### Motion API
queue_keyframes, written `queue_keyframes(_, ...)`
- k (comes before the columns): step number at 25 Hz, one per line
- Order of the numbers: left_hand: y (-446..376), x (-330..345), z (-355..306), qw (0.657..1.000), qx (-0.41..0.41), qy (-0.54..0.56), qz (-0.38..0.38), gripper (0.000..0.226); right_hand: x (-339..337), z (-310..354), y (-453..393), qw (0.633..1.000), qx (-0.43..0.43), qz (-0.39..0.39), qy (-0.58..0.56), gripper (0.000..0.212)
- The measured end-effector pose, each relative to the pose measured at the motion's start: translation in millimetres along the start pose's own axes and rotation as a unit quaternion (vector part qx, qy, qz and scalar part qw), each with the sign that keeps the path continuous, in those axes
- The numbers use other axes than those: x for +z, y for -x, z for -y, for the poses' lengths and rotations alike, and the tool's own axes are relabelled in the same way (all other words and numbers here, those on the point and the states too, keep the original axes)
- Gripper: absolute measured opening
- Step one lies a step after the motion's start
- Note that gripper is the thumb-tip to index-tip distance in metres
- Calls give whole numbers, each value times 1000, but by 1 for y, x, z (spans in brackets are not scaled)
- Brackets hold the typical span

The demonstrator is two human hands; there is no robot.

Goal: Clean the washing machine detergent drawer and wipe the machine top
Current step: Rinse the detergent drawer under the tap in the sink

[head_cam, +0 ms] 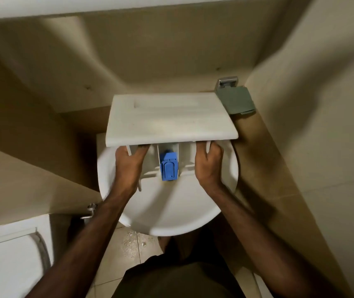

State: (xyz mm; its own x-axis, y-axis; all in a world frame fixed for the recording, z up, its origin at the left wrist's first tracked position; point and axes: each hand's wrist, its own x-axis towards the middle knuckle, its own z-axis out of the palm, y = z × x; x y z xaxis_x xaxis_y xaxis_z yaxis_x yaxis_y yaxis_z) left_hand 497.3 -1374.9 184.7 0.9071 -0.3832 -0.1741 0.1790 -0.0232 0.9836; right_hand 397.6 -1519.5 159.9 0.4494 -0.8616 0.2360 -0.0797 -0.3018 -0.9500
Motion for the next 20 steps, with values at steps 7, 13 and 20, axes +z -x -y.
queue_keyframes(7,4,-2,25,995,-90,-16,-31,13,4,-38,24,990,60,69,108,42)
queue_keyframes(13,5,-8,12,998,20,-52,-20,9,-1,-6,5,990,-130,-6,56,37)
queue_keyframes(20,5,2,27,995,-56,-75,-42,21,-1,-35,17,993,15,40,108,49)
